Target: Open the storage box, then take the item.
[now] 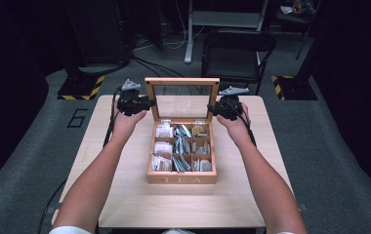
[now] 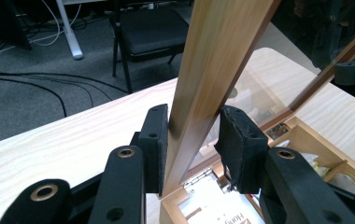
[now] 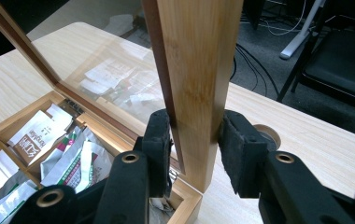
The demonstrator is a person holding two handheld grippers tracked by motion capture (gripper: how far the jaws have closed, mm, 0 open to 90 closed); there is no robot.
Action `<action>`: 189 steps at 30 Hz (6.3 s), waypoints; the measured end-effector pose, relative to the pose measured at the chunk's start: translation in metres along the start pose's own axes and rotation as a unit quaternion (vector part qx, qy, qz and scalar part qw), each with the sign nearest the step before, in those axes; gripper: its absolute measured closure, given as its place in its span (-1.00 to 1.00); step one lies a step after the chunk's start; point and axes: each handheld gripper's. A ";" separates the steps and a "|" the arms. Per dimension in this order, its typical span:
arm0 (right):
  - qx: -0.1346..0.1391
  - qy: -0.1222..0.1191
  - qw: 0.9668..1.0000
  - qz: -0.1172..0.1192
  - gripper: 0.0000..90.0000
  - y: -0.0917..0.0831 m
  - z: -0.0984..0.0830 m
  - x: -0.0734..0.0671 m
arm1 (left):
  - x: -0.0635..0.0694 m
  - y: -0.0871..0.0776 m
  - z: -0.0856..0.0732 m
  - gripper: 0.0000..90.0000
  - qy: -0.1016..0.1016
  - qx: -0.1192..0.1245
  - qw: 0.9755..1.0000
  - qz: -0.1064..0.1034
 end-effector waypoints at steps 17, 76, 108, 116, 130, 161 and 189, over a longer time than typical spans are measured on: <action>-0.001 0.020 1.000 -0.002 0.34 0.007 0.001 0.006 | -0.004 0.007 -0.003 0.42 -0.018 0.009 1.000 0.005; -0.026 0.038 0.999 -0.004 0.43 0.036 0.002 0.020 | -0.020 0.036 -0.034 0.36 -0.067 -0.041 0.997 -0.008; -0.044 0.047 0.998 -0.027 0.21 0.039 0.002 0.017 | -0.018 0.023 -0.032 0.20 -0.049 -0.056 0.997 -0.007; -0.037 0.042 0.998 -0.031 0.07 0.027 0.005 0.015 | -0.020 0.014 -0.027 0.12 -0.048 -0.052 0.997 -0.010; -0.043 -0.010 0.999 -0.012 -0.11 -0.017 0.003 -0.012 | -0.012 -0.016 -0.033 0.05 -0.041 -0.043 0.998 -0.013; -0.067 -0.035 0.993 0.091 0.39 -0.050 -0.059 -0.098 | 0.018 -0.056 -0.059 0.02 -0.027 -0.042 0.998 -0.026; -0.076 -0.063 0.989 0.112 0.60 -0.042 -0.084 -0.150 | 0.021 -0.081 -0.089 0.02 -0.022 -0.042 0.999 -0.018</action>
Point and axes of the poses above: each handheld gripper's, and its own axes: y roughly forward along the jaws, z roughly out of its top, x roughly to its right, and after that the axes turned 7 degrees about x, right-handed
